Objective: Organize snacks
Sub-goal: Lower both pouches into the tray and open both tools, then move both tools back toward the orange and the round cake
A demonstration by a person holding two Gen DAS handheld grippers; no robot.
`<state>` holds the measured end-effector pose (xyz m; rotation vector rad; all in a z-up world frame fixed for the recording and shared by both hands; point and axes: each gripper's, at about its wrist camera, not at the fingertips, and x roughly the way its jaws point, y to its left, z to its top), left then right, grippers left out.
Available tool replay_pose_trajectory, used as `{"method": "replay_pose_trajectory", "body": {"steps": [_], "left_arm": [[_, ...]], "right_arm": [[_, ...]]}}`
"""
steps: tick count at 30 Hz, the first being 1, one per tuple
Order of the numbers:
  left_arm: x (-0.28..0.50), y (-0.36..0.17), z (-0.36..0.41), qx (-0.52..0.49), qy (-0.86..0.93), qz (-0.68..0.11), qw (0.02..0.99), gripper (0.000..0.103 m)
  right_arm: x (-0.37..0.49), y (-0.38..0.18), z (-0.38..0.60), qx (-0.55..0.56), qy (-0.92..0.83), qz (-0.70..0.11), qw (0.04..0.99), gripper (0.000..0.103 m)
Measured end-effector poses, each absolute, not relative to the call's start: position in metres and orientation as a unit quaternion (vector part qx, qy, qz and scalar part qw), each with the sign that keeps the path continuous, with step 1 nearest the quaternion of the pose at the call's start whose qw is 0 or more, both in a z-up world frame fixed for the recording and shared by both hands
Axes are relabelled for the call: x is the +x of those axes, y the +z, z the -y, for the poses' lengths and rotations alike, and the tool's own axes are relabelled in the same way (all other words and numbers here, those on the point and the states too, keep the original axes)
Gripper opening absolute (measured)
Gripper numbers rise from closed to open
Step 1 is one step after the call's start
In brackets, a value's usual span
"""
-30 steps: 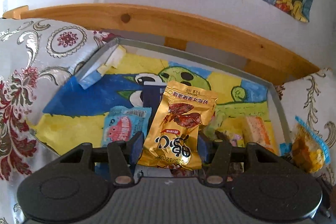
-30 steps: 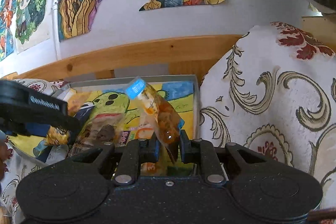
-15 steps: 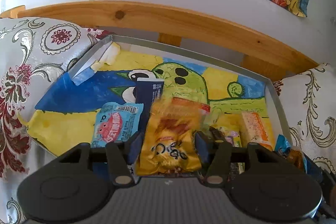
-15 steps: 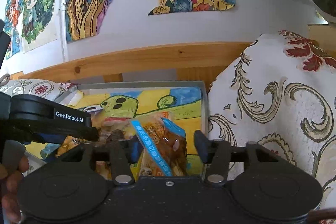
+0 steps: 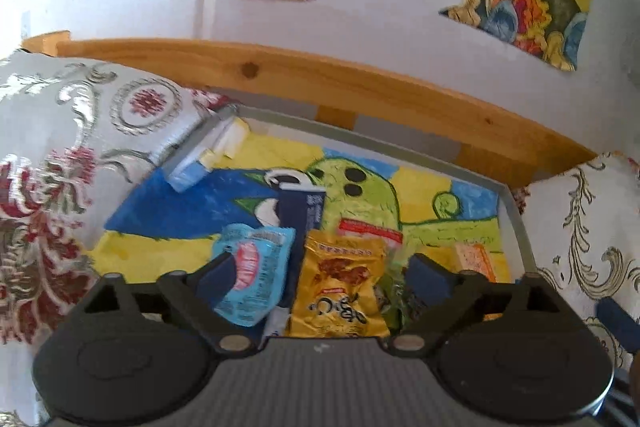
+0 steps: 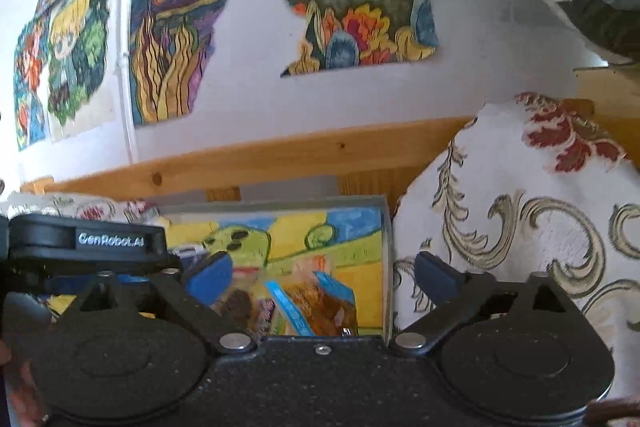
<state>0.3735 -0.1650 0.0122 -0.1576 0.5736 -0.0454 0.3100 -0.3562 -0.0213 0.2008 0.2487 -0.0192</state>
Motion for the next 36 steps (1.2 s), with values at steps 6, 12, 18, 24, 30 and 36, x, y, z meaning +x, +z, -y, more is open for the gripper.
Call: {"method": "replay_pose_trajectory", "body": {"steps": [6, 12, 18, 24, 30, 36], "left_arm": [[0.353, 0.027, 0.150, -0.076, -0.003, -0.273, 0.959, 0.102], [0.327, 0.042, 0.136, -0.072, 0.006, -0.258, 0.963, 0.102], [0.300, 0.049, 0.122, -0.084, 0.012, -0.258, 0.963, 0.102], [0.267, 0.055, 0.109, -0.092, -0.003, -0.256, 0.962, 0.102], [0.232, 0.055, 0.098, -0.072, -0.017, -0.240, 0.968, 0.102], [0.197, 0.044, 0.083, -0.068, -0.018, -0.240, 0.968, 0.102]], "right_arm": [[0.290, -0.005, 0.357, 0.094, -0.011, -0.100, 0.991, 0.102], [0.264, 0.008, 0.352, 0.086, -0.015, -0.083, 0.993, 0.102], [0.229, 0.016, 0.343, 0.056, -0.012, -0.068, 0.996, 0.102], [0.187, 0.020, 0.334, 0.031, -0.013, -0.051, 0.998, 0.102], [0.146, 0.017, 0.321, 0.038, -0.001, -0.059, 0.997, 0.102], [0.117, 0.014, 0.299, 0.026, 0.021, -0.075, 0.997, 0.102]]}}
